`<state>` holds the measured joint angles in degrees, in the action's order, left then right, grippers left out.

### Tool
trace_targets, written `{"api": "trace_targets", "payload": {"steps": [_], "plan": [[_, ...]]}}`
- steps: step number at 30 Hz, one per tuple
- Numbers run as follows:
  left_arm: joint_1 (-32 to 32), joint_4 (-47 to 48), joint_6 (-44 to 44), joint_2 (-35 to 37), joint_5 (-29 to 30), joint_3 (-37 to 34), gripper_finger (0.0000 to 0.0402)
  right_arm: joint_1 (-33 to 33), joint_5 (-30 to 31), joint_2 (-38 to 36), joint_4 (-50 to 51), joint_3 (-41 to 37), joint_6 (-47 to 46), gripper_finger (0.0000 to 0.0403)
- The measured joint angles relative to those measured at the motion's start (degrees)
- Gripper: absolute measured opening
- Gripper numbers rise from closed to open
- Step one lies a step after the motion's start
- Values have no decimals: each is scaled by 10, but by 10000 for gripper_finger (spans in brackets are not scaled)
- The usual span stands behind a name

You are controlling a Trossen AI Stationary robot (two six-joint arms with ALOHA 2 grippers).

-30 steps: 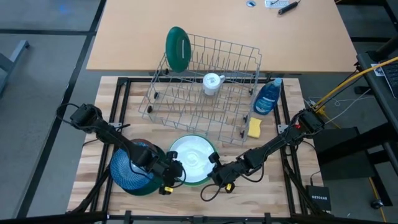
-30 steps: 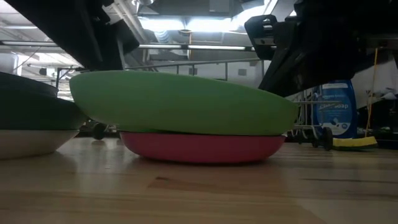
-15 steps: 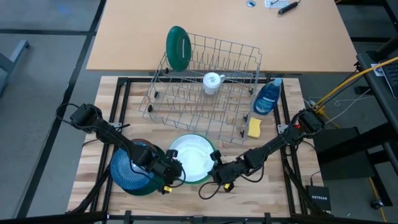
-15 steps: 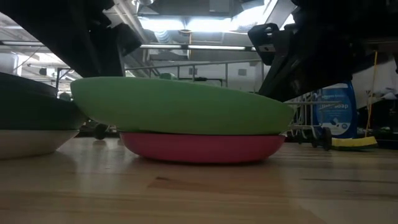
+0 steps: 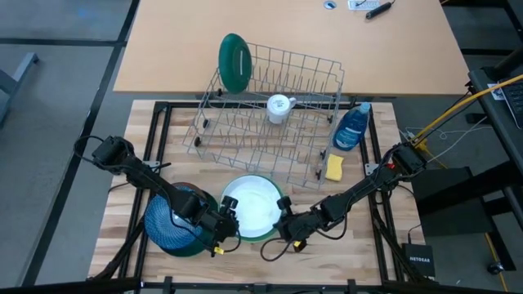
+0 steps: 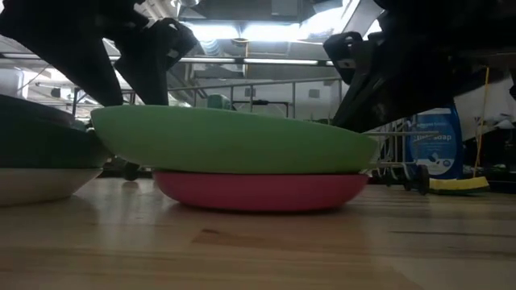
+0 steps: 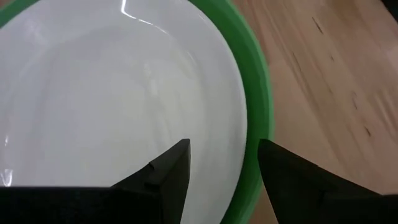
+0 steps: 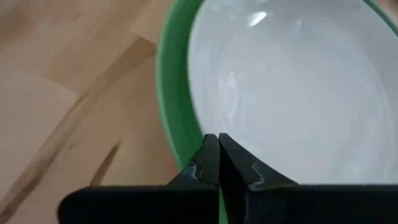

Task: Sort dishes
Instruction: Put the white plate in the dish rack

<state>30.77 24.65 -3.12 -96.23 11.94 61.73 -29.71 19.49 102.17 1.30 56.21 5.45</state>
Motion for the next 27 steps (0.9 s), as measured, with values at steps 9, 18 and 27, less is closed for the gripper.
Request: {"api": "trace_targets", "payload": {"steps": [9, 18, 27], "plan": [[2, 2, 52, 0, 1, 0, 180, 19, 14, 0, 33, 0, -26, 1], [1, 2, 83, 0, -1, 0, 180, 28, 11, 0, 24, 0, -24, 1], [-13, 7, 108, 0, 3, -1, 180, 28, 10, 0, 15, 0, -23, 1]]}}
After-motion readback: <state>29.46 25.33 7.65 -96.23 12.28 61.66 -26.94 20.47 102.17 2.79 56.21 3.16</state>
